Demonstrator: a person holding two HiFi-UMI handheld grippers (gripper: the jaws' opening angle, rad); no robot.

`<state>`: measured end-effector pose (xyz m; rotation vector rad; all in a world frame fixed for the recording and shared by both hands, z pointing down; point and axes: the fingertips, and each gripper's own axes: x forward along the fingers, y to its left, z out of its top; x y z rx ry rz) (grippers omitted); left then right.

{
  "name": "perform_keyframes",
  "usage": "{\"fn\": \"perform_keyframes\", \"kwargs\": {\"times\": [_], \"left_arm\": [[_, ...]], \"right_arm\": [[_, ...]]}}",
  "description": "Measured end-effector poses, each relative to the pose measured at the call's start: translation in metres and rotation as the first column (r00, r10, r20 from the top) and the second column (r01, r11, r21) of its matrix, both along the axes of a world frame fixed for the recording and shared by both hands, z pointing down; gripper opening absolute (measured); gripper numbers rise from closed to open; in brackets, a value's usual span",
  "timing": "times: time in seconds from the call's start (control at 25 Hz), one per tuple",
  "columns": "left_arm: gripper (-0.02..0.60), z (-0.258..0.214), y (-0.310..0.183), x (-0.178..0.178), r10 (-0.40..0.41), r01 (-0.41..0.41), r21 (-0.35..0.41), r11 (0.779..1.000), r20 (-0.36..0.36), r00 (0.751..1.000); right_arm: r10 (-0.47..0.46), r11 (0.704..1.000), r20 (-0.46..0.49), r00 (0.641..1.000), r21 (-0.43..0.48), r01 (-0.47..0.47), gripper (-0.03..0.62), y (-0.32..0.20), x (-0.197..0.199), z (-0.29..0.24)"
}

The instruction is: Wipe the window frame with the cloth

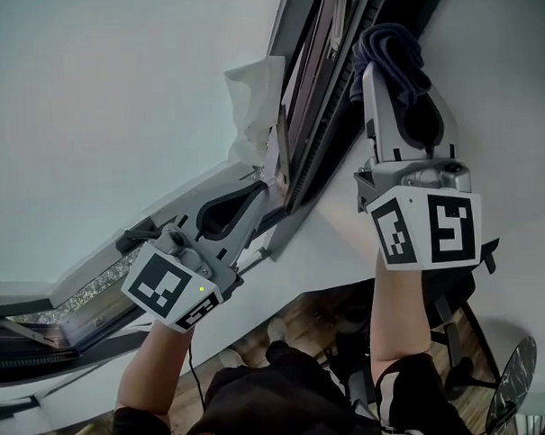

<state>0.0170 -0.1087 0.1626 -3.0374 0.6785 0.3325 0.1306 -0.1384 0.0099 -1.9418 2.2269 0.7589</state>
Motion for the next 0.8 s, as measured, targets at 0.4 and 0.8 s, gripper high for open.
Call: {"fn": "perform_keyframes", "kwargs": {"times": [0.4, 0.8], "left_arm": [[0.02, 0.022, 0.006, 0.006, 0.007, -0.006, -0.041, 0.999, 0.022, 1.0], [0.02, 0.045, 0.009, 0.01, 0.004, -0.001, -0.081, 0.997, 0.039, 0.999]], "right_arm": [[-0.012, 0.998, 0.014, 1.0, -0.068, 0.013, 0.103, -0.002, 0.002, 0.038], [-0.014, 0.992, 0.017, 1.0, -0.129, 0.016, 0.103, -0.005, 0.004, 0.079]]}}
